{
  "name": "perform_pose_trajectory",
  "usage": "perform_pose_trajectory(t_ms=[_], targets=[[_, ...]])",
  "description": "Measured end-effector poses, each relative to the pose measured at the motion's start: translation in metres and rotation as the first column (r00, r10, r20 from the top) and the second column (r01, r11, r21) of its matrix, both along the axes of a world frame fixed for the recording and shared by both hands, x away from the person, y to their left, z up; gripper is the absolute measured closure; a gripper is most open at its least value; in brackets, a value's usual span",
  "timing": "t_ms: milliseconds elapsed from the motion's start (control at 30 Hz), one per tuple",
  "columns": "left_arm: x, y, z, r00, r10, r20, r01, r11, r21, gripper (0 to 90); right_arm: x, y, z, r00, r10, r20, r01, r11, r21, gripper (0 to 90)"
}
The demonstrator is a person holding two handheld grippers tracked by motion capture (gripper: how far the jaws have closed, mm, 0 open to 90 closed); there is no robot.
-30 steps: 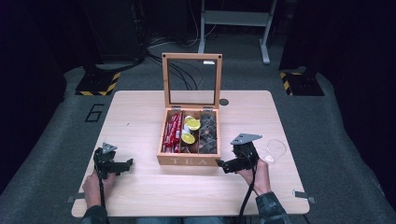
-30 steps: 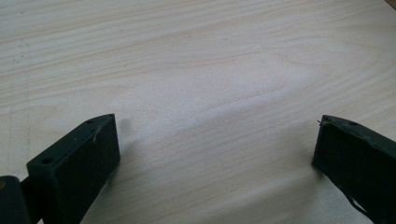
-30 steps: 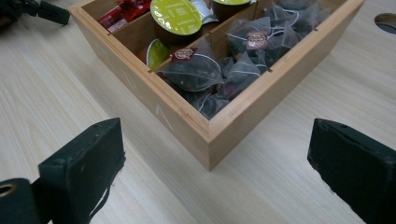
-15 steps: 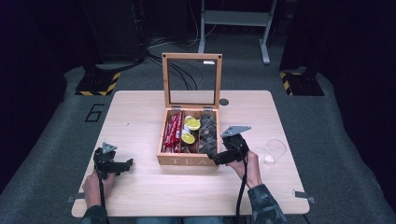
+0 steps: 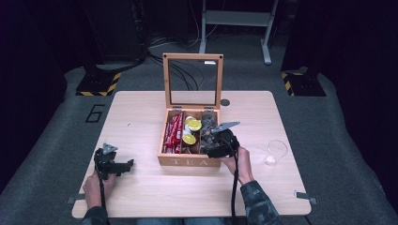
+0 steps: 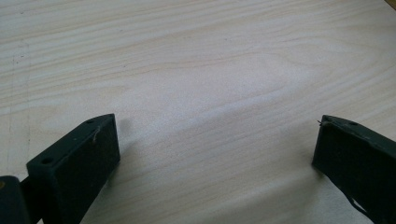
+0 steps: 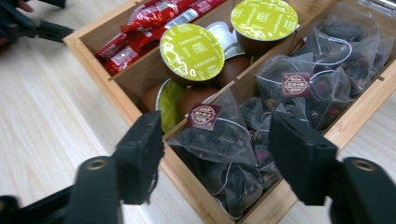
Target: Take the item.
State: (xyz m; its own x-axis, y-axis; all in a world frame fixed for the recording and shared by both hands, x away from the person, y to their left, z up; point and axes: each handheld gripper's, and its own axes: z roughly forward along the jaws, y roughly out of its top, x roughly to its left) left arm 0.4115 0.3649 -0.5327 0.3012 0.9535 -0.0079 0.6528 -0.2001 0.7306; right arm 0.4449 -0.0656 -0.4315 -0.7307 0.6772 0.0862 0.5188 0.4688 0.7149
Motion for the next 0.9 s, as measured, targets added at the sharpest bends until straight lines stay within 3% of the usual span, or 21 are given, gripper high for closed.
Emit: perform_pose_trajectory(t_ms=[433,567,900], targets=[[0.000,0.000,0.000,1.0000,0.000,0.000,0.000,1.0000,0.000,0.2,0.011,0.016,-0.013,0.9973,-0.044,-0.059,0.041,0.998,-0.054,48.2],[0.000,0.000,0.000,1.0000,0.000,0.000,0.000,1.0000,0.000,0.2,0.015,0.018,-0.019,0.9955,-0.067,-0.068,0.060,0.993,-0.099,51.3],[0.000,0.000,0.000,1.0000,0.000,0.000,0.000,1.0000,0.000,0.2,0.016,0.017,-0.022,0.9930,-0.085,-0.083,0.075,0.991,-0.115,63.6]])
